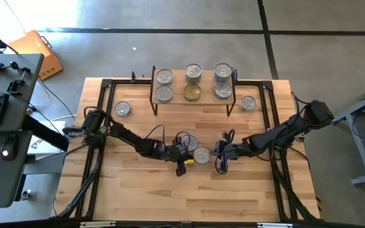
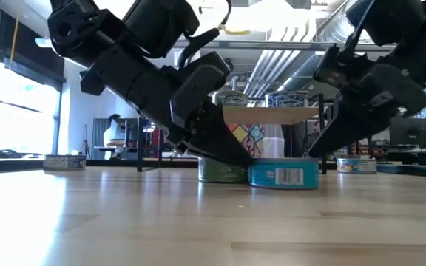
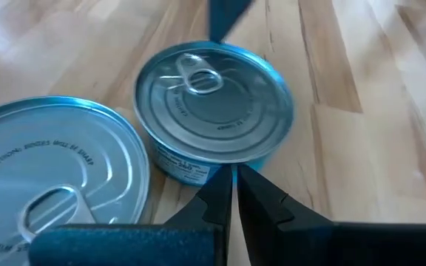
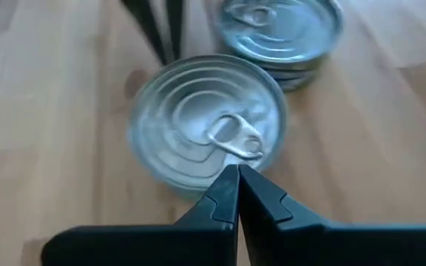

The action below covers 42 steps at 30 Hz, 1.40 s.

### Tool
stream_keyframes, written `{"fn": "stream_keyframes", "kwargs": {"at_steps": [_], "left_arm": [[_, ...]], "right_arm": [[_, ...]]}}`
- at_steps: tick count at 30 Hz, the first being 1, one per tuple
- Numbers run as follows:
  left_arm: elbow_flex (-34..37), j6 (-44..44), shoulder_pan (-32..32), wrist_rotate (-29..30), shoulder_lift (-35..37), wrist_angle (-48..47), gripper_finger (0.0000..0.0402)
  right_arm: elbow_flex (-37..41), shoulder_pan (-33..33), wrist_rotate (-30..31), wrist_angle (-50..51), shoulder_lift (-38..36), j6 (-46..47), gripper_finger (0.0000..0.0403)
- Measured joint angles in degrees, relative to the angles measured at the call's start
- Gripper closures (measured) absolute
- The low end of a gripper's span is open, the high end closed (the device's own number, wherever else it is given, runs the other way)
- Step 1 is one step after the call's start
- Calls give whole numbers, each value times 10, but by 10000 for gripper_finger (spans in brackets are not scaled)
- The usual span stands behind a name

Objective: Stack canned seafood by type on shelf
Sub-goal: Stack the yellow tuna can on top of the other yellow tuna can on the shelf

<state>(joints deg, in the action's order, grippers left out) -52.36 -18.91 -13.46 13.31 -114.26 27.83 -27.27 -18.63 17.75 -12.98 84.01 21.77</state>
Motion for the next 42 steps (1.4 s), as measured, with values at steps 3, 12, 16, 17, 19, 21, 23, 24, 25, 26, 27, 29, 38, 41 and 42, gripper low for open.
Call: {"fn": "stream_keyframes", "kwargs": {"at_steps": [3, 12, 16, 17, 19, 21, 23, 24, 25, 26, 27, 29, 38, 41, 42], "left_arm": [[0, 2, -1, 8, 6, -7, 385], [0, 43, -15, 86, 96, -124, 385], [-1, 62, -28, 80, 113, -119, 385], [-1, 70, -30, 61, 112, -112, 385], [-1, 92, -33, -2, 103, -95, 385], [0, 120, -33, -61, 87, -73, 385], [0, 136, -30, -104, 65, -36, 385], [0, 139, -27, -123, 52, -19, 385], [-1, 139, -23, -138, 40, 4, 385], [-1, 136, -17, -147, 28, 18, 385], [0, 132, -13, -152, 18, 30, 385], [-3, 126, -4, -152, -1, 52, 385], [-10, 111, 19, 13, 44, -72, 385], [-10, 110, 6, 70, 103, -145, 385], [-10, 110, 0, 78, 120, -162, 385]], "right_arm": [[0, -10, -36, -43, 25, 9, 403], [-1, -53, -46, -196, 53, -141, 403], [0, -58, 76, -114, 21, -83, 403], [0, -58, 102, -78, 15, -52, 403], [0, -58, 147, -16, 10, 20, 403], [0, -57, 150, 19, 13, 69, 403], [0, -57, 107, 21, 25, 95, 403], [0, -58, 80, 18, 33, 103, 403], [0, -58, 51, 9, 41, 107, 403], [0, -59, 26, -4, 48, 108, 403], [0, -60, 7, -17, 57, 108, 403], [0, -62, -26, -52, 71, 102, 403], [-1, -60, -68, -280, 127, 18, 403], [0, -60, -65, -316, 136, -10, 403], [0, -59, -61, -321, 138, -14, 403]]}}
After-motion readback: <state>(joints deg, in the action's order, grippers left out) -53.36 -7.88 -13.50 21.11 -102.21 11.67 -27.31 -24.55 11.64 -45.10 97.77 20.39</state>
